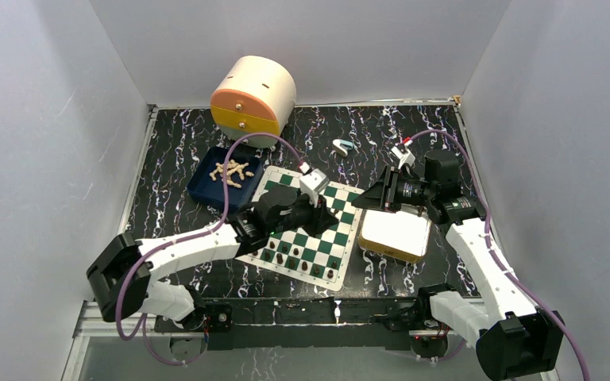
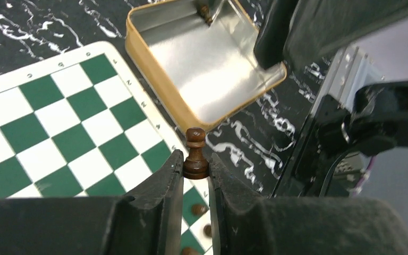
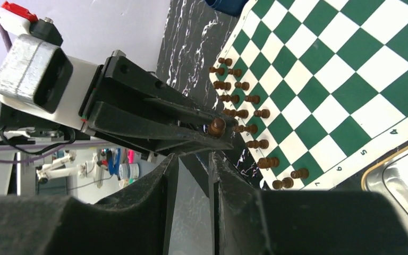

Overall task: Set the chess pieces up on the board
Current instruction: Place the chess piece on the chessboard.

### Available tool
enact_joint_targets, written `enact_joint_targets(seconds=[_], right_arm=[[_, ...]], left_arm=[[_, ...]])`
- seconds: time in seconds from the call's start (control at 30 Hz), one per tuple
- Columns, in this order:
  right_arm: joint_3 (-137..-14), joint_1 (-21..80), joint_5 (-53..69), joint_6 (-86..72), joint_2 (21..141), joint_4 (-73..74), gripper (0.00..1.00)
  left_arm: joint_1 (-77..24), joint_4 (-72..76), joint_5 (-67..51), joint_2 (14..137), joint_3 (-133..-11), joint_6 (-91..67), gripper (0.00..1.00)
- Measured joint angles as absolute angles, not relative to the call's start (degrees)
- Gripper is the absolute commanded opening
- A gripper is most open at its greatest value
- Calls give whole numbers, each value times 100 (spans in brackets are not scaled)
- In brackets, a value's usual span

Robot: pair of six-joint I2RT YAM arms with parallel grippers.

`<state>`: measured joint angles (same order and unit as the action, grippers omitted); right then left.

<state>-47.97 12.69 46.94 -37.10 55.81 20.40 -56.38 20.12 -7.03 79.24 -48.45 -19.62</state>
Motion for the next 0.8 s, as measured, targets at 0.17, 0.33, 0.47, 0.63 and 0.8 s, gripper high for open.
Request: enact_joint_targets(seconds=[0.17, 0.33, 0.47, 0.63, 0.8], right_arm=[[-4847, 1435, 4873, -3472, 5728, 2139, 36], [-5216, 2215, 4600, -3267, 6486, 2309, 36], [-5321, 2829, 4346, -3253, 6923, 2283, 38], [-5518, 3020, 4368, -3354, 7185, 2071, 43], [-5725, 3312, 4366, -3433, 7540, 1811, 43]], left_arm=[[-5592, 1820, -617, 7181, -4176, -1437, 6], [-5207, 1632, -576, 6650, -3931, -1076, 7], [-4960, 1621, -659, 6324, -3677, -786, 7], [-4963, 1614, -919, 6018, -3509, -639, 8], [-4963, 1625, -1192, 5920, -3509, -541, 8]])
